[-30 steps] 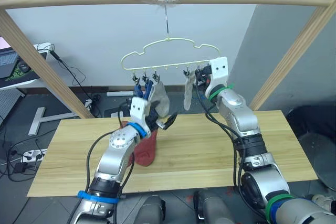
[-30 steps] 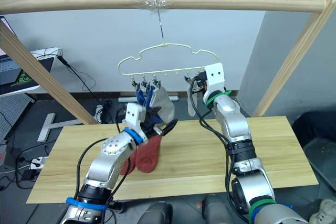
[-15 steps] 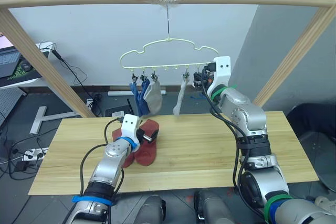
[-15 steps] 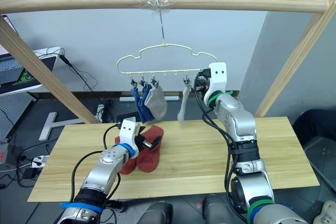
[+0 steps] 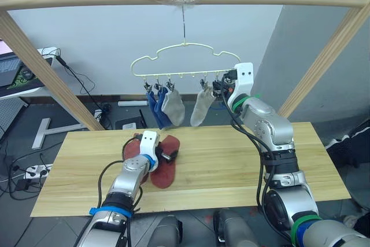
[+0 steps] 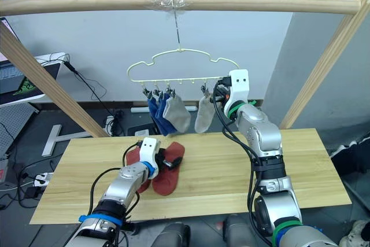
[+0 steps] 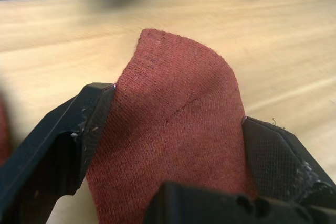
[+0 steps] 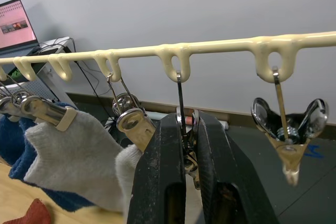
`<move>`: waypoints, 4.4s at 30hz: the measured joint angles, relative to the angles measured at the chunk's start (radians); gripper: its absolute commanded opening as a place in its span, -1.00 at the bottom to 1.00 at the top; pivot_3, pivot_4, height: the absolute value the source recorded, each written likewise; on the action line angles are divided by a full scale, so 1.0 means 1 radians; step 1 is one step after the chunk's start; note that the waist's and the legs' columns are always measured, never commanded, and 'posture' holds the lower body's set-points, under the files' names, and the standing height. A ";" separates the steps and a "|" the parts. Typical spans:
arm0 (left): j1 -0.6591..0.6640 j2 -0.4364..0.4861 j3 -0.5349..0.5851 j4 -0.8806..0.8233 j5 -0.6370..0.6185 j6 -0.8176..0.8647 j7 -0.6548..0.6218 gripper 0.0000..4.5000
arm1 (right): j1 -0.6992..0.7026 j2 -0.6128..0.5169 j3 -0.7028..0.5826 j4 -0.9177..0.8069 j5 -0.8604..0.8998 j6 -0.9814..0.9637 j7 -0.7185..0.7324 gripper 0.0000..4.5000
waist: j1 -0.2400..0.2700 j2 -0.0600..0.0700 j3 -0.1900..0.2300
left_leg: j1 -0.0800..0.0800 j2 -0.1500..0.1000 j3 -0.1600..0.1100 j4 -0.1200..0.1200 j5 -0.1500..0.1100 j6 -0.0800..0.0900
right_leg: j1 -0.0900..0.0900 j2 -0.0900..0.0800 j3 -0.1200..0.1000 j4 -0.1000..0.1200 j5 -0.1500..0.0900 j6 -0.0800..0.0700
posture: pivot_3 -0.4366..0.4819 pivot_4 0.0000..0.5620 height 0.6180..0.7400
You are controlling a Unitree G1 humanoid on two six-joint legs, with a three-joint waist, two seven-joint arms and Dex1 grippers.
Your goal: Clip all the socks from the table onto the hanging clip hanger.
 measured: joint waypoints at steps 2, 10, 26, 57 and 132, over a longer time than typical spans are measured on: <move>0.008 0.000 0.000 -0.018 -0.003 0.019 -0.015 0.92 | 0.002 0.000 0.001 -0.002 0.000 0.001 0.000 -1.00 | 0.000 0.000 0.000 | 0.000 0.000 0.000 0.000 0.000 0.000 | 0.000 0.000 0.000 0.000 0.000 0.000 | -0.05 -0.27 1.00; 0.029 0.000 -0.002 -0.050 0.001 0.034 -0.036 -0.04 | 0.006 -0.008 0.013 -0.004 -0.003 -0.002 0.004 -1.00 | 0.000 0.000 0.000 | 0.002 0.000 0.000 0.000 0.000 0.000 | 0.001 0.000 0.000 0.001 -0.003 0.004 | -0.07 -0.31 1.00; 0.031 -0.001 -0.022 -0.041 0.018 -0.033 -0.049 -0.98 | 0.021 -0.030 0.020 -0.028 -0.001 0.002 0.008 -1.00 | 0.000 0.000 0.000 | 0.000 0.000 0.000 0.000 0.000 0.000 | 0.001 0.000 0.000 0.000 -0.002 0.004 | -0.09 -0.33 1.00; 0.074 0.030 -0.077 -0.232 0.032 0.192 -0.079 1.00 | 0.025 -0.030 0.020 -0.030 -0.001 0.000 0.004 -1.00 | 0.001 0.000 0.000 | -0.001 0.000 -0.001 0.000 0.000 0.000 | 0.000 0.000 0.000 -0.001 -0.003 0.004 | -0.08 -0.33 1.00; -0.028 -0.040 0.020 -0.571 -0.436 0.300 -0.280 -0.99 | -0.128 -0.020 -0.472 -0.151 0.512 0.754 -0.121 -1.00 | -0.004 0.000 0.000 | -0.006 0.000 0.002 0.001 0.000 0.001 | -0.002 0.001 -0.001 -0.002 0.000 0.000 | -0.14 -0.43 1.00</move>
